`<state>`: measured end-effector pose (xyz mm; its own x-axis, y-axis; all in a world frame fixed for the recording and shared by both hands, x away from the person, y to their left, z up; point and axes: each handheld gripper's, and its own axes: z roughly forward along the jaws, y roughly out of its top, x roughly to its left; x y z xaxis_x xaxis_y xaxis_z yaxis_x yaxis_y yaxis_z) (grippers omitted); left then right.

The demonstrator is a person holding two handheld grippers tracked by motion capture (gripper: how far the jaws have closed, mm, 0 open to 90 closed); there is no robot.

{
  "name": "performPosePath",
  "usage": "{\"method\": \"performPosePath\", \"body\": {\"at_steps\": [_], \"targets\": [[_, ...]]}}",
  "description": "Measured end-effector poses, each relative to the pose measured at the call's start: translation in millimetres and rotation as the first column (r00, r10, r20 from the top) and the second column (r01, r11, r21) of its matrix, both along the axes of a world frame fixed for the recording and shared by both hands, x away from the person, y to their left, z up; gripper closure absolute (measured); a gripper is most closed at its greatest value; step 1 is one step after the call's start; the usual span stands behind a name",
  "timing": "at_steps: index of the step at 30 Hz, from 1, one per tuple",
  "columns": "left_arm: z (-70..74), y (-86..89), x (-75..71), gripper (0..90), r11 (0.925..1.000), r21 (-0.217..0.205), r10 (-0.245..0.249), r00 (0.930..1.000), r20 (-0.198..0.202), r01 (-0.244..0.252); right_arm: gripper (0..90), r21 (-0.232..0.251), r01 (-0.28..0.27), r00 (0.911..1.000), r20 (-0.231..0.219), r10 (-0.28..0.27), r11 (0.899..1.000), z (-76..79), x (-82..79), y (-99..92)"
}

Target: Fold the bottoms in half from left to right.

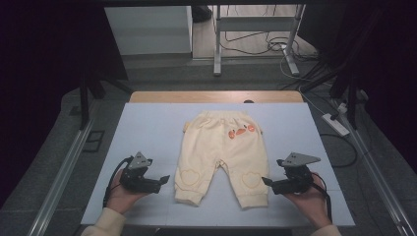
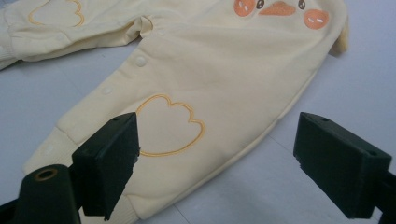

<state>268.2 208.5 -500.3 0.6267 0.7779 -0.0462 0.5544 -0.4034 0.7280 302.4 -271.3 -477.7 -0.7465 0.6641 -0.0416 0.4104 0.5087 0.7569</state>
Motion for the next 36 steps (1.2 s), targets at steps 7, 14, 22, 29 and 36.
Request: {"method": "performPosePath", "body": {"at_steps": [7,14,22,29,36], "targets": [[-0.7,-0.4,0.2,11.2,1.0,0.001,0.002,1.0,-0.002,-0.002,15.1,0.01,-0.014,0.9999,0.007,0.014,1.0,1.2,-0.7,5.4],[-0.6,-0.4,0.6,11.3,1.0,0.004,-0.003,1.0,0.0,0.003,15.1,0.008,-0.034,0.9994,0.011,0.034,0.999,2.5,1.3,17.1],[-0.6,0.1,1.4,11.3,1.0,0.001,-0.004,1.0,0.001,0.004,15.2,0.01,-0.064,0.9979,0.01,0.064,0.998,3.4,3.7,34.6],[-0.7,-0.4,1.2,11.3,1.0,0.006,-0.004,1.0,0.003,0.004,15.4,0.004,-0.09,0.9959,0.014,0.09,0.996,3.9,4.7,46.4],[-0.7,-0.6,1.3,11.3,0.9999,0.009,-0.005,1.0,0.005,0.005,15.4,0.01,-0.11,0.9939,0.01,0.11,0.994,3.9,4.9,55.7]]}}
